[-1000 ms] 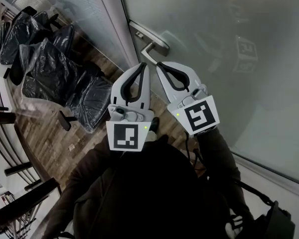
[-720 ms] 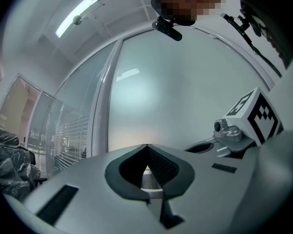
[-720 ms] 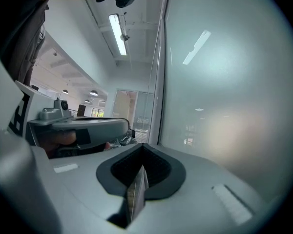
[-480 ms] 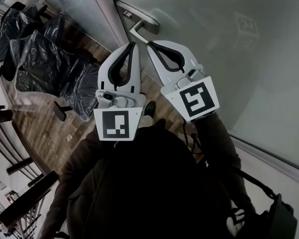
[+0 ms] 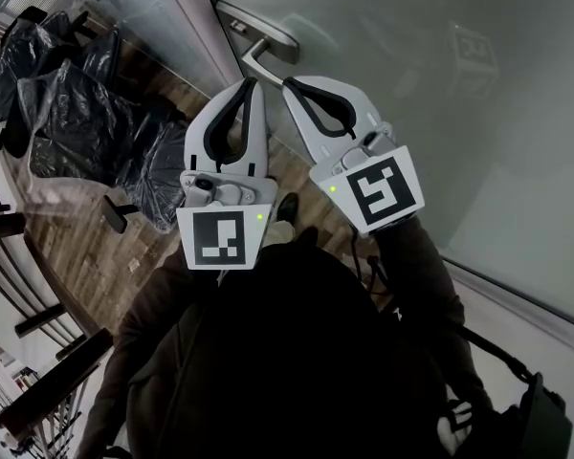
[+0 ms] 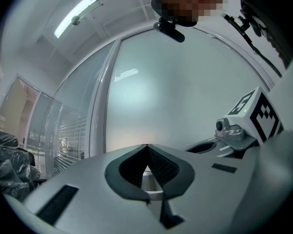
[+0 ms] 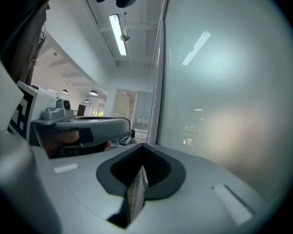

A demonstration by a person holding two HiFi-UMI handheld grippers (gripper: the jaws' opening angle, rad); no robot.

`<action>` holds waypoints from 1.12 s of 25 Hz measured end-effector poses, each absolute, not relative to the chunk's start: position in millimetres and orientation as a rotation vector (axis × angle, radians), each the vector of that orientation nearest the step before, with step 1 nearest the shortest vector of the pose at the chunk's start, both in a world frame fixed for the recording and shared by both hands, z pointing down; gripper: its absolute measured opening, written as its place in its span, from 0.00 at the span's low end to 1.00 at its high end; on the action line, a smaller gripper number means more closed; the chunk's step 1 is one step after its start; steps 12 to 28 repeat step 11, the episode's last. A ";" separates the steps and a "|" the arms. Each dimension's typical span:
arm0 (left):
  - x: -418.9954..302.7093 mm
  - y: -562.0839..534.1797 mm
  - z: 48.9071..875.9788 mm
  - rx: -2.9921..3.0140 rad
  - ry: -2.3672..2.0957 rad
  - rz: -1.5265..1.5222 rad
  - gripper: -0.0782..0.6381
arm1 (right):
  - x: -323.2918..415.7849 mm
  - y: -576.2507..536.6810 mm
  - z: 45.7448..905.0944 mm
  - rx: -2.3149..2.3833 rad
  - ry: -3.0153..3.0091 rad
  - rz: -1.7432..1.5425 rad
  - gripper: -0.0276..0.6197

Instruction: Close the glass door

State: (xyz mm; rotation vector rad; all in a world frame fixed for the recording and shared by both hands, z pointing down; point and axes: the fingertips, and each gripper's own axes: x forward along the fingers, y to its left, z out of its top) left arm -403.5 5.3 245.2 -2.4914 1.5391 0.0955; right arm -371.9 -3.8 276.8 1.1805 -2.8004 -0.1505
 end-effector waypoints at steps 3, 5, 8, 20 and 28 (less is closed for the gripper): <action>-402.3 4.7 246.4 -2.490 1.539 0.093 0.10 | -371.5 -4.1 277.6 1.179 -2.805 -0.146 0.04; -401.5 4.9 247.7 -2.492 1.542 0.095 0.10 | -371.0 -3.8 278.2 1.177 -2.808 -0.147 0.04; -400.7 5.6 248.1 -2.487 1.542 0.098 0.10 | -370.1 -3.0 278.7 1.175 -2.812 -0.152 0.04; -400.0 6.5 248.0 -2.485 1.540 0.094 0.10 | -369.2 -2.1 278.9 1.173 -2.813 -0.154 0.04; -400.0 6.5 248.0 -2.485 1.540 0.094 0.10 | -369.2 -2.1 278.9 1.173 -2.813 -0.154 0.04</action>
